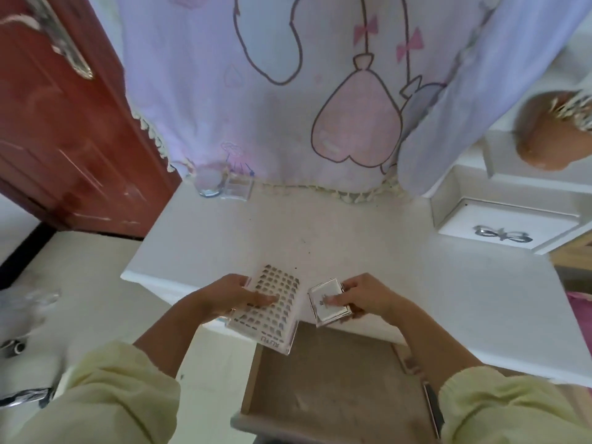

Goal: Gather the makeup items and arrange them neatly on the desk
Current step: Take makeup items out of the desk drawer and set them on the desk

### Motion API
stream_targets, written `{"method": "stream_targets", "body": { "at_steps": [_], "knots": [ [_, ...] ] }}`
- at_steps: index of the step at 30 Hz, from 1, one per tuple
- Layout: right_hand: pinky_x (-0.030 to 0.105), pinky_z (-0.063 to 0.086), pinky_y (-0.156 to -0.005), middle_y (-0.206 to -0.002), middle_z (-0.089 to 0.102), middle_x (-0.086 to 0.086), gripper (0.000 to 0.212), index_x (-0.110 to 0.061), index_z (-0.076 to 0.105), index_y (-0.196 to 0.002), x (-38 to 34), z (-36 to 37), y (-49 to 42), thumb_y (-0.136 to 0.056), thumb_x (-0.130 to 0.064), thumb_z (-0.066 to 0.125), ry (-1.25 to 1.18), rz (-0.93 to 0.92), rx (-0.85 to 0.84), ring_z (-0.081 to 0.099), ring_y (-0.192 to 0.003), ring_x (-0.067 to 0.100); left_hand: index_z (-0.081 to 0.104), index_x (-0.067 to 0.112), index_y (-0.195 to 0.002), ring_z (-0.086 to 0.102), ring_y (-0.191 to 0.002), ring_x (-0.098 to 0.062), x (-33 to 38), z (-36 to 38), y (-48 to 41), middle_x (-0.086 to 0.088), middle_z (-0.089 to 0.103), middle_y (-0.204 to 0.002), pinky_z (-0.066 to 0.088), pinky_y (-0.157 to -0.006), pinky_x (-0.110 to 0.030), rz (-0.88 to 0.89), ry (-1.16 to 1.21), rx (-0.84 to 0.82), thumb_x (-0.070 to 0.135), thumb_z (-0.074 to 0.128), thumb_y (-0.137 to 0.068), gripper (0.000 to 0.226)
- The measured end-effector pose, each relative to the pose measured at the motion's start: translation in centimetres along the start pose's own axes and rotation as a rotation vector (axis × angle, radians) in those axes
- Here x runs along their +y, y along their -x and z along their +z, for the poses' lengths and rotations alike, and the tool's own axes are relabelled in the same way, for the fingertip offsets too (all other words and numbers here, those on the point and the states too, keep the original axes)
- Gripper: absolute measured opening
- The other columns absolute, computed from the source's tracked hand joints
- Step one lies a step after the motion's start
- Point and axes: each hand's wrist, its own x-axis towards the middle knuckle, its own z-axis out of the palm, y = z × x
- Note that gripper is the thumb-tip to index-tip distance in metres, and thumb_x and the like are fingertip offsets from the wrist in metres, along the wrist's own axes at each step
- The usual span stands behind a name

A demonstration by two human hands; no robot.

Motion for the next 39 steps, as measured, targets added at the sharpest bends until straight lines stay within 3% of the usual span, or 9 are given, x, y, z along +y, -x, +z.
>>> {"method": "stream_targets", "body": {
  "at_steps": [4,7,12,16,22,25,30,33,39],
  "knots": [
    [0.016,0.046,-0.048,-0.072,0.073,0.006,0.012,-0.009,0.071,-0.083,-2.7,0.1,-3.0,-0.083,-0.021,0.076,-0.196,-0.023,0.128,0.068,-0.058,0.016,0.067,0.012,-0.111,0.073,-0.083,-0.02,1.6,-2.8,-2.7,-0.003,0.076,-0.095,0.057,-0.066,-0.029,0.078,0.159,0.151,0.019,0.076,-0.08,0.033],
    [0.017,0.047,-0.051,-0.064,0.067,-0.001,0.018,-0.006,0.071,-0.09,-4.7,-0.2,-5.7,-0.083,-0.022,0.076,-0.251,-0.011,0.202,0.069,-0.059,0.014,0.067,0.015,-0.111,0.073,-0.087,-0.022,3.3,-4.9,-5.2,-0.006,0.075,-0.099,0.055,-0.071,-0.032,0.114,0.262,0.182,0.02,0.072,-0.084,0.028],
    [0.019,0.049,-0.054,-0.088,0.072,0.007,0.016,-0.009,0.067,-0.098,-7.3,-2.0,-10.4,-0.085,-0.017,0.073,-0.233,-0.032,0.305,0.068,-0.06,0.011,0.066,0.018,-0.112,0.073,-0.085,-0.02,5.9,-6.9,-9.9,-0.003,0.075,-0.097,0.057,-0.071,-0.032,0.14,0.344,0.207,0.027,0.068,-0.088,0.025],
    [0.024,0.048,-0.056,-0.09,0.072,0.008,0.02,-0.008,0.062,-0.095,-8.5,-3.1,-14.2,-0.083,-0.017,0.075,-0.306,-0.045,0.394,0.07,-0.068,0.018,0.062,0.019,-0.119,0.071,-0.093,-0.023,7.4,-8.2,-14.0,-0.004,0.073,-0.102,0.055,-0.088,-0.041,0.18,0.418,0.321,0.028,0.069,-0.088,0.033],
    [0.022,0.045,-0.057,-0.086,0.068,0.0,0.022,-0.012,0.064,-0.101,-9.2,-3.7,-17.6,-0.084,-0.021,0.075,-0.448,-0.011,0.461,0.063,-0.073,0.019,0.061,0.018,-0.122,0.068,-0.087,-0.017,8.8,-9.5,-17.7,-0.001,0.071,-0.099,0.055,-0.077,-0.032,0.205,0.487,0.364,0.024,0.065,-0.091,0.032],
    [0.02,0.041,-0.055,-0.081,0.065,-0.001,0.02,-0.012,0.065,-0.102,-9.2,-4.0,-18.6,-0.086,-0.023,0.072,-0.475,0.022,0.492,0.056,-0.063,0.012,0.045,0.021,-0.138,0.067,-0.086,-0.015,8.9,-9.5,-19.2,-0.001,0.067,-0.104,0.054,-0.071,-0.027,0.207,0.342,0.462,0.023,0.068,-0.089,0.055],
    [0.023,0.044,-0.059,-0.082,0.068,0.0,0.023,-0.012,0.068,-0.104,-9.1,-3.9,-19.9,-0.087,-0.028,0.071,-0.477,0.042,0.596,0.055,-0.061,0.012,0.01,0.033,-0.151,0.038,-0.121,-0.025,8.8,-8.3,-19.9,-0.006,0.032,-0.131,0.041,-0.105,-0.043,0.273,-0.184,0.488,0.037,0.083,-0.069,0.11],
    [0.023,0.043,-0.06,-0.081,0.067,0.0,0.026,-0.011,0.069,-0.103,-9.0,-3.7,-20.4,-0.087,-0.032,0.07,-0.445,0.042,0.636,0.055,-0.063,0.011,0.007,0.03,-0.152,0.017,-0.134,-0.028,9.4,-7.7,-19.8,-0.008,0.017,-0.141,0.024,-0.112,-0.044,0.317,-0.317,0.496,0.039,0.08,-0.073,0.108],
    [0.029,0.051,-0.074,-0.096,0.067,0.003,0.036,-0.013,0.059,-0.099,-9.3,-3.7,-20.8,-0.079,-0.036,0.078,-0.32,0.025,0.704,0.065,-0.088,0.021,0.004,0.025,-0.154,0.003,-0.142,-0.03,9.1,-7.5,-20.2,-0.009,-0.002,-0.156,0.014,-0.116,-0.045,0.292,-0.572,0.547,0.051,0.054,-0.091,0.084]
  ]
}}
